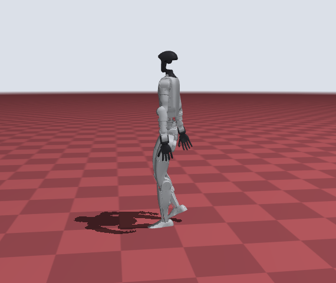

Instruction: In place motions

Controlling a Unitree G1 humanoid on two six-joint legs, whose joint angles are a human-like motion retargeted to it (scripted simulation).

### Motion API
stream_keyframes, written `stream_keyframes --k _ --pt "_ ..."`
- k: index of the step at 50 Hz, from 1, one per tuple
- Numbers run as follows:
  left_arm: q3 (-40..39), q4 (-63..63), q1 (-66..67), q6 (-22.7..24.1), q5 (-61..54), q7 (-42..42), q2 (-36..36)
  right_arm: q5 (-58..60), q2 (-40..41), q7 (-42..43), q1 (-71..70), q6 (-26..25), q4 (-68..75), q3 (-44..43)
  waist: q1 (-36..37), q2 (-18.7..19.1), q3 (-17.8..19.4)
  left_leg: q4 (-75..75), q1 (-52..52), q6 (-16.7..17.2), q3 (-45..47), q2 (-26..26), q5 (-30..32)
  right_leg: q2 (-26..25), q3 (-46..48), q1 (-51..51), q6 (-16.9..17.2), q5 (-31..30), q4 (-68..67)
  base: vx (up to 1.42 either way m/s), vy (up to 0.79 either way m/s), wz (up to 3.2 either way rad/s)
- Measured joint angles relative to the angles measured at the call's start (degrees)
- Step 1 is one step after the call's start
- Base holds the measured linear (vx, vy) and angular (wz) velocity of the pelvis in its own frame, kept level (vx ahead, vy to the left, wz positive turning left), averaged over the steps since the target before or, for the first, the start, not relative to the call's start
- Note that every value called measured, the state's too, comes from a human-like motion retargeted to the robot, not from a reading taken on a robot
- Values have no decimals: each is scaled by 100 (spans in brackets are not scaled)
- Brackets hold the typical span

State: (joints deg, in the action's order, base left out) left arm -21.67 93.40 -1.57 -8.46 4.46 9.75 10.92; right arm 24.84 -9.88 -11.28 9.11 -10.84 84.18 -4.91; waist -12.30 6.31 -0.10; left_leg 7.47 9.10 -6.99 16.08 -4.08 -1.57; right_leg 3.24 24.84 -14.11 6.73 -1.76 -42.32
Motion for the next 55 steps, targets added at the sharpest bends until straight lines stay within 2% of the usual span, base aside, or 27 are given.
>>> stream_keyframes --k 2,3,5,7,10,14,17,21,23,25,28,30,31,32,33,35,37,38,40,42,45,47,50,53,55 --pt "221 -175 -310 61 -155 -88 26 -327 -6 50 -6 67 20 -118 -222 86 426 -173 -274 52 2 -159 131 -50 -481 -849 92 251 -1752 -19 18 47" --pt "377 -285 -427 83 -255 -54 64 -416 -42 -45 -18 99 41 -68 -91 18 492 -216 -326 54 144 -130 171 158 -652 -1248 3 453 -2557 -12 19 -21" --pt "464 -437 -655 71 -309 120 234 -272 -96 -307 -180 30 141 141 -395 83 507 -195 -104 81 13 -216 230 397 -842 -2345 -33 809 -4037 -11 13 7" --pt "227 -540 -641 48 -157 105 359 41 -100 -351 -287 -177 205 426 -1015 276 385 -165 225 114 -153 -391 273 389 -871 -3466 34 1019 -5032 -4 1 65" --pt "182 -628 -667 119 -54 -141 362 310 -104 -377 -357 -176 178 561 -1115 516 191 -184 597 148 1 -629 340 483 -839 -4953 -115 1319 -6106 -3 1 8" --pt "268 -482 -704 125 -225 -120 347 575 -44 -310 -368 29 -34 623 -1307 667 196 -208 667 157 127 -817 333 645 -648 -5599 -27 1529 -6413 2 -3 20" --pt "231 -419 -654 105 -197 -50 216 535 -42 -245 -407 75 -120 658 -1244 607 153 -254 562 143 195 -749 321 621 -640 -5141 -57 1467 -5894 8 2 -19" --pt "187 -524 -396 166 -134 -70 -25 303 -69 -198 -380 64 -216 718 -997 392 30 -352 251 184 472 -570 297 338 -707 -3555 -119 1155 -4318 14 4 -43" --pt "149 -558 -238 192 -79 -65 -130 158 -85 -192 -397 56 -239 742 -834 199 -97 -371 99 172 626 -369 236 202 -781 -2577 -190 1002 -3179 20 1 -43" --pt "107 -537 -49 201 80 -11 -124 -102 -47 -215 -517 49 -146 779 -571 -251 -29 -420 -366 170 784 -43 130 -105 -1171 -1336 -194 992 -1830 21 -4 -50" --pt "93 -428 318 192 163 -57 -202 -197 -36 -88 -558 69 -114 828 -226 -503 -263 -323 -488 144 874 246 -47 -614 -1656 126 -122 736 649 21 -5 -30" --pt "63 -377 619 179 168 -58 -189 -182 35 64 -645 64 -50 902 -241 -553 -263 0 -516 129 751 260 -159 -527 -904 1080 -609 1620 2186 14 -8 23" --pt "-12 -359 760 159 152 -31 -196 -153 53 108 -703 56 -24 1011 -167 -624 -321 317 -425 146 890 313 68 -401 -478 1334 -857 1661 2721 6 -5 -23" --pt "-99 -341 848 127 146 1 -198 -132 78 126 -801 38 1 1109 -46 -689 -395 802 -192 194 1088 286 434 -298 -333 1487 -976 1667 3138 -11 0 -92" --pt "-211 -325 827 70 161 45 -188 -125 118 90 -981 0 27 1186 168 -743 -501 1619 325 307 1402 101 1078 -241 -750 1439 -840 1604 3320 -36 -2 -28" --pt "-303 -356 580 20 66 -42 -256 -185 152 -28 -1390 -32 -83 1155 55 -690 -217 3485 1869 36 930 -194 2520 -36 -561 1068 -710 1387 3253 -61 -9 106" --pt "-303 -446 340 152 -321 -133 -236 -267 80 -246 -1806 98 -313 1331 374 -645 386 5473 2950 -713 880 -922 1888 -285 -347 1262 -950 1279 3395 -51 -18 16" --pt "-294 -488 303 217 -457 -56 -203 -249 29 -404 -1971 150 -405 1473 479 -786 666 6284 3321 -762 892 -1307 1551 -335 -311 1387 -1132 1271 3387 -25 -32 -65" --pt "-336 -428 236 206 -413 238 -178 0 -33 -554 -2196 162 -565 1623 891 -1144 1022 7341 3972 -788 1000 -1668 1112 -103 -625 1464 -1278 1322 3195 -7 -35 -118" --pt "-362 -257 246 55 -90 333 -197 325 53 -257 -2212 94 -664 1460 1308 -1294 1024 8078 5006 -791 889 -1553 704 -20 -748 1269 -1445 1306 3060 4 -3 -99" --pt "-191 -81 597 113 -29 178 -234 406 87 43 -2072 196 -747 1409 1685 -1467 799 8357 6083 -778 1078 -1177 515 177 -920 921 -1496 1266 2837 13 25 -51" --pt "-165 29 750 135 -55 179 -235 260 110 -101 -2045 262 -878 1583 1581 -1606 712 8217 6232 -771 1281 -1032 474 381 -989 746 -1436 1322 2650 2 18 -9" --pt "-277 197 767 39 111 194 -230 139 203 -342 -2039 325 -1072 1640 1405 -1507 743 8014 5841 -776 1138 -1211 349 244 -968 841 -1455 1355 2708 -2 -4 -5" --pt "-251 216 832 12 148 161 -217 16 236 -441 -1865 383 -1080 1599 1221 -1246 592 7407 4853 -777 984 -1302 351 36 -830 1018 -1384 1311 2929 10 4 20" --pt "-266 126 917 24 162 149 -260 -32 228 -375 -1688 373 -984 1550 1110 -1109 432 6597 3995 -657 882 -1012 502 2 -777 1107 -1285 1252 3088 13 15 18"
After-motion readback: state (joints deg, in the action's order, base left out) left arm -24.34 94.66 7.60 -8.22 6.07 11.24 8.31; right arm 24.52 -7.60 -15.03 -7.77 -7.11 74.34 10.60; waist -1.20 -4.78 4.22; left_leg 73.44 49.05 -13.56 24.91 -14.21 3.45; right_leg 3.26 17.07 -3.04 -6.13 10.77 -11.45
